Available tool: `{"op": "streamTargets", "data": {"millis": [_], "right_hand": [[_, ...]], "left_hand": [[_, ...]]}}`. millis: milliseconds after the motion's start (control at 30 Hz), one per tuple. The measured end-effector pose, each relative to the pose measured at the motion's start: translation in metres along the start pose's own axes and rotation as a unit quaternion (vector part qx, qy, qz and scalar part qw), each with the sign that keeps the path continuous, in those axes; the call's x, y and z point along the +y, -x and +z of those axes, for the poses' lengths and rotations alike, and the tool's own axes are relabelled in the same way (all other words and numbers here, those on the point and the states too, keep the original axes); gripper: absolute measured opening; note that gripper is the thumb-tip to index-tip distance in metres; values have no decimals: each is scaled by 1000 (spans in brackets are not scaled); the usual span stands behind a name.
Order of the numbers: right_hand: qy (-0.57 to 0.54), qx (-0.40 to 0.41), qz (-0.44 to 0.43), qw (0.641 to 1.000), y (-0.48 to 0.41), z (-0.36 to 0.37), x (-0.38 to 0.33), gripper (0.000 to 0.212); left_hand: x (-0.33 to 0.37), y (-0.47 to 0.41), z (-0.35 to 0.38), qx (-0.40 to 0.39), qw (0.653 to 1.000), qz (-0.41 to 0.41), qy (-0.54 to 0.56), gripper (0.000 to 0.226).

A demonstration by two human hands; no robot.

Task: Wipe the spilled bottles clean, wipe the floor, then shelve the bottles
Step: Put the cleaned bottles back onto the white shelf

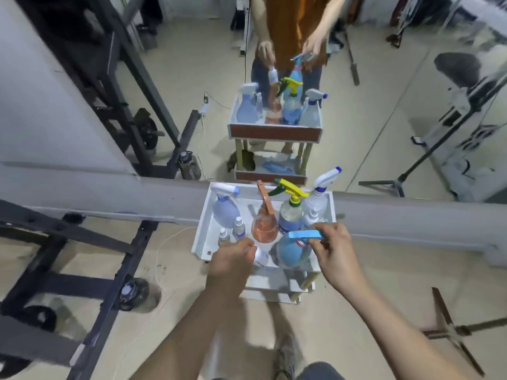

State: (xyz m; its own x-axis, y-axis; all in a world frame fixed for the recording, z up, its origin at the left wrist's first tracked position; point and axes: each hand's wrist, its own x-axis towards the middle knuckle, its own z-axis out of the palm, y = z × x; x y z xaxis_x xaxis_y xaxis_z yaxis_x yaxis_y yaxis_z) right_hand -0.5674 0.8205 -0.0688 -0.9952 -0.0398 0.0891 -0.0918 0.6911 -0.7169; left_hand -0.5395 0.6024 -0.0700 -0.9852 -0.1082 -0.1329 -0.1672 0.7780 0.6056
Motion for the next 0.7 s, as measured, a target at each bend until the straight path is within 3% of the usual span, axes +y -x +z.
{"op": "streamTargets", "data": {"millis": [100,233,400,467,533,700], "right_hand": [[4,-46,16,999,-21,11,19,22],[19,-87,25,996,-31,17,36,22],[134,-36,-29,990,-43,10,40,44],[186,-33,-60,980,-47,8,38,52],[207,-51,-76,974,-52,8,37,53],[271,-87,-98,954,-53,1,31,49]], "left_hand": [[3,-21,26,26,999,11,-16,25],[12,-43,44,-25,999,-6,-31,18],[23,-62,60,-80,996,10,-35,18],[28,-64,63,-90,996,15,-19,35],[27,-68,67,-91,995,21,-23,44],[27,-66,56,-96,995,25,9,38]]}}
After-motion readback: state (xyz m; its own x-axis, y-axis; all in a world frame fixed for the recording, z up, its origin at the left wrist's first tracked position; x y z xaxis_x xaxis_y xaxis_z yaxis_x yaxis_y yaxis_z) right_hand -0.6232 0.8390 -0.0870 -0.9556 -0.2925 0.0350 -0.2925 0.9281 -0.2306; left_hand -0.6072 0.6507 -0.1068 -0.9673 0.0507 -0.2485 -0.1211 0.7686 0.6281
